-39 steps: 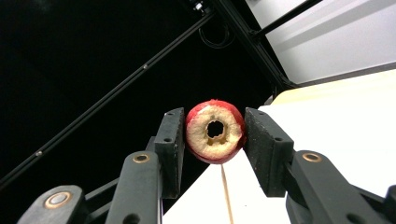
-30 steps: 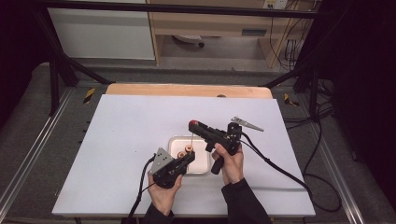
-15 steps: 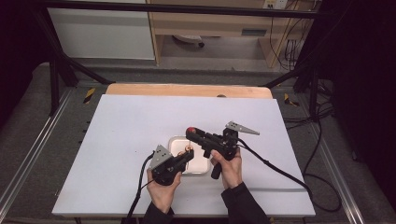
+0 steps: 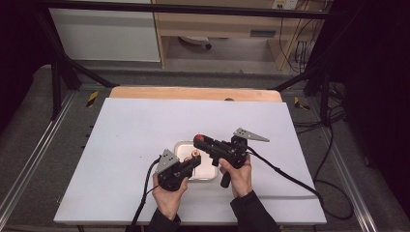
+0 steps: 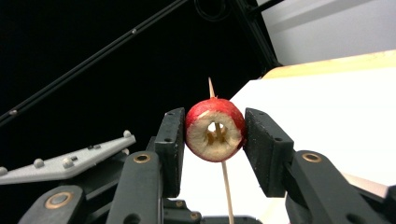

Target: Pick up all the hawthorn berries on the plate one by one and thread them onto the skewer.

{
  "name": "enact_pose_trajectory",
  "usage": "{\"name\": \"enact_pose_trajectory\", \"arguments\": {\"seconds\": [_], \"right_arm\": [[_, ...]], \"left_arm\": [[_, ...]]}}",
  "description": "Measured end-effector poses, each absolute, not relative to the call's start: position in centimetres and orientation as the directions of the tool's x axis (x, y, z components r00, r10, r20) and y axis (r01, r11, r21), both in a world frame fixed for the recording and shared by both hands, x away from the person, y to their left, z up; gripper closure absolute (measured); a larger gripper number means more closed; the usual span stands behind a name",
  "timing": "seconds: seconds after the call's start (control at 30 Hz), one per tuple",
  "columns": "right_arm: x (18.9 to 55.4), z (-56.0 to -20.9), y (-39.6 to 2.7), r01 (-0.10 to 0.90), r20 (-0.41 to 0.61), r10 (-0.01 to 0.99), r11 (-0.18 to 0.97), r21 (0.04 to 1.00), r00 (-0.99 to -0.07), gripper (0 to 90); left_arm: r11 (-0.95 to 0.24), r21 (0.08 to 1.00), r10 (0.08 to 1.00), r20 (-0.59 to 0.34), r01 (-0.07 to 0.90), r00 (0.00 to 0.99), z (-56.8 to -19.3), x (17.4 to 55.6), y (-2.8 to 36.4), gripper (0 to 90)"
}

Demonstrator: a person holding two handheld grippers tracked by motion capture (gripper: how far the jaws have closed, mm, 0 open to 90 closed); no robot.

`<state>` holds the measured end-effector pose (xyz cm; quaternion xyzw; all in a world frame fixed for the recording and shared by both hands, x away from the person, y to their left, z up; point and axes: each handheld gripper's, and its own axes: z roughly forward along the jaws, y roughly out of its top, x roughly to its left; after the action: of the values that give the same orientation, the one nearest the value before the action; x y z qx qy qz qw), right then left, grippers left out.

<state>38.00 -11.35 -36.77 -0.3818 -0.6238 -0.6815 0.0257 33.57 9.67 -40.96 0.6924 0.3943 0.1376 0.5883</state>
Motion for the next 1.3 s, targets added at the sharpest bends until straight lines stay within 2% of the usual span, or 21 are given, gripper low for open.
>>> {"name": "enact_pose_trajectory", "arguments": {"seconds": [0.87, 1.03, 1.1, 1.3], "right_arm": [[37.1, -37.9, -12.6, 0.505, 0.536, 0.468, -0.203, 0.839, -0.703, 60.1], [37.1, -38.0, -12.7, 0.517, 0.547, 0.461, -0.204, 0.831, -0.699, 60.2], [37.2, -38.5, -12.4, 0.557, 0.565, 0.443, -0.164, 0.814, -0.696, 60.1], [37.2, -39.3, -11.8, 0.58, 0.579, 0.426, -0.143, 0.802, -0.695, 60.1]], "left_arm": [[-0.062, 0.92, 0.703, -0.234, 0.386, 0.672, -41.7, 33.7, 8.5, 89.1], [-0.054, 0.927, 0.695, -0.232, 0.371, 0.681, -41.7, 33.6, 8.6, 89.1], [-0.043, 0.937, 0.717, -0.213, 0.348, 0.663, -41.0, 33.4, 8.8, 89.2], [-0.06, 0.932, 0.721, -0.208, 0.359, 0.661, -40.7, 33.8, 9.1, 89.1]]}}
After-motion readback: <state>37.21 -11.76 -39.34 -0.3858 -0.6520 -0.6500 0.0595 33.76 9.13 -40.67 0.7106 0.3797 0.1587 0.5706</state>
